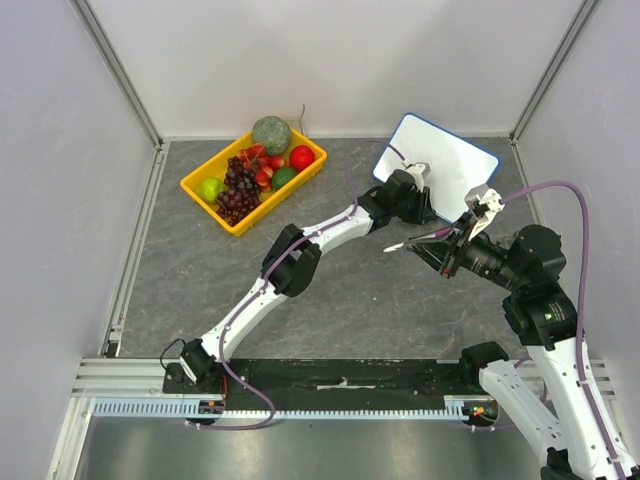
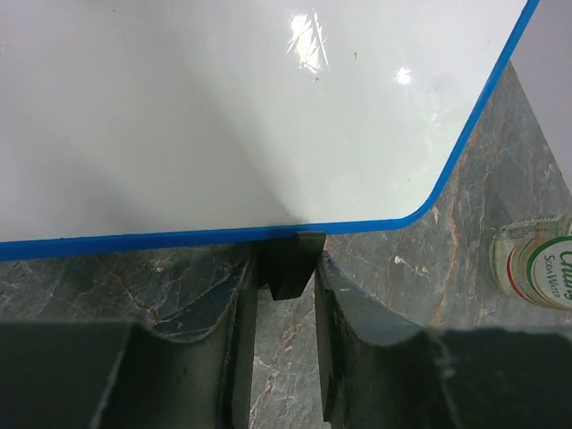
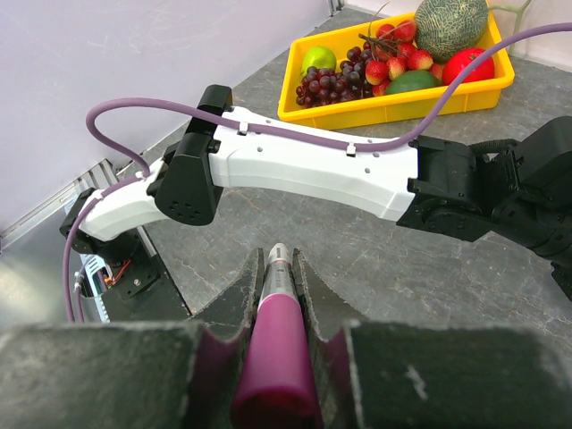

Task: Write a sentence on the whiteboard
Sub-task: Move the whiteboard to the center of the board.

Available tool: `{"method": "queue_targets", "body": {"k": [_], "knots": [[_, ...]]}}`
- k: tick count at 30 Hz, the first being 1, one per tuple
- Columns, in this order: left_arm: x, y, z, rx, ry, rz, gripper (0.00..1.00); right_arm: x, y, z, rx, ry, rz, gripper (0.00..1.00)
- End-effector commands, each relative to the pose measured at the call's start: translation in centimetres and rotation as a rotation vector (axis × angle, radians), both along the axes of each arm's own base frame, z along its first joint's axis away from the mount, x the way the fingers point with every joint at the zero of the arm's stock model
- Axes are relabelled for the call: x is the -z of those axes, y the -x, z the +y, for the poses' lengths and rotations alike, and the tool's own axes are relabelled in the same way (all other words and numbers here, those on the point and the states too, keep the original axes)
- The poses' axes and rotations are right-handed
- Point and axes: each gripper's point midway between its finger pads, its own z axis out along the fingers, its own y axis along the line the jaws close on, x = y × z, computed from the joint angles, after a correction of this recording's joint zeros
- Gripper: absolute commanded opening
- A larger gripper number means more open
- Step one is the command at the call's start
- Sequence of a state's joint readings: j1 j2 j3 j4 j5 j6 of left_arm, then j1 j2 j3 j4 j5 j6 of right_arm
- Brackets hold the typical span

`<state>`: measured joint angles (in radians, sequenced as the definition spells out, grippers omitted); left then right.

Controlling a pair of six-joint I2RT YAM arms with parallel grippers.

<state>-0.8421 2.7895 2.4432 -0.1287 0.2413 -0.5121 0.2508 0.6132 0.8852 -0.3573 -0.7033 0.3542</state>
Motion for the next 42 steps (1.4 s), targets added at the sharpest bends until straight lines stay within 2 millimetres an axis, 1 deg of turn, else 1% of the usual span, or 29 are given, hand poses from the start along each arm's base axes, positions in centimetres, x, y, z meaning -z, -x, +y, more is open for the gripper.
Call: {"method": "queue_targets", "body": {"k": [1, 4, 7, 8, 10, 12, 13, 14, 15, 16, 19, 20, 21, 23, 33, 35, 38, 41, 42], "knots": [[-1.4, 0.5, 0.1, -0.001, 0.014, 0.001, 0.18, -2.0, 0.5, -0.1, -0.011, -0.009, -0.063, 0.0], [-1.3, 1.0, 0.9, 0.003, -0.006, -0.001, 0.13, -2.1, 0.6, 0.0, -0.013, -0.012, -0.064, 0.0], [-0.1, 2.2, 2.0, 0.015, -0.044, 0.02, 0.09, -2.1, 0.7, 0.0, -0.014, -0.014, -0.061, 0.0], [-1.0, 2.6, 2.2, 0.024, -0.041, 0.007, 0.08, -2.2, 0.7, 0.0, -0.014, -0.016, -0.064, 0.0], [-0.5, 3.6, 2.9, 0.047, -0.065, -0.008, 0.07, -2.3, 0.8, 0.0, -0.015, -0.017, -0.066, 0.0], [-0.7, 4.6, 3.6, 0.058, -0.083, -0.025, 0.06, -2.5, 0.9, 0.0, -0.018, -0.021, -0.068, 0.0], [-0.4, 5.4, 3.9, 0.065, -0.096, -0.018, 0.06, -2.5, 0.9, 0.0, -0.018, -0.021, -0.068, 0.0], [-0.7, 5.8, 4.1, 0.069, -0.088, -0.034, 0.05, -2.4, 0.9, 0.0, -0.018, -0.022, -0.061, 0.0], [-0.3, 6.6, 4.5, 0.074, -0.101, -0.03, 0.05, -2.5, 1.0, 0.0, -0.018, -0.024, -0.063, 0.0], [-0.4, 7.3, 4.8, 0.08, -0.105, -0.031, 0.04, -2.5, 1.0, 0.0, -0.018, -0.026, -0.063, 0.0], [0.3, 9.8, 6.4, 0.093, -0.136, -0.026, 0.04, -2.8, 1.3, -0.1, -0.018, -0.032, -0.067, 0.0], [0.9, 11.0, 6.9, 0.102, -0.152, -0.023, 0.04, -2.9, 1.4, -0.1, -0.018, -0.035, -0.068, 0.0], [0.7, 11.8, 7.3, 0.106, -0.153, -0.033, 0.04, -2.9, 1.4, -0.1, -0.015, -0.035, -0.068, 0.0], [1.0, 13.7, 8.4, 0.116, -0.17, -0.036, 0.04, -2.9, 1.6, -0.1, -0.016, -0.04, -0.066, 0.0], [4.1, 23.9, 14.9, 0.135, -0.247, 0.059, 0.04, -3.2, 2.8, -0.4, -0.013, -0.065, -0.061, 0.0], [4.2, 25.6, 15.8, 0.125, -0.255, 0.076, 0.04, -3.2, 3.0, -0.4, -0.013, -0.071, -0.059, 0.0], [4.7, 27.8, 17.0, 0.11, -0.275, 0.092, 0.07, -3.1, 3.3, -0.4, -0.012, -0.077, -0.054, 0.0], [4.7, 29.2, 17.3, 0.102, -0.279, 0.098, 0.15, -3.1, 3.6, -0.5, -0.013, -0.081, -0.058, 0.0], [4.5, 29.6, 17.0, 0.104, -0.276, 0.098, 0.17, -3.0, 3.7, -0.6, -0.01, -0.084, -0.054, 0.0]]}}
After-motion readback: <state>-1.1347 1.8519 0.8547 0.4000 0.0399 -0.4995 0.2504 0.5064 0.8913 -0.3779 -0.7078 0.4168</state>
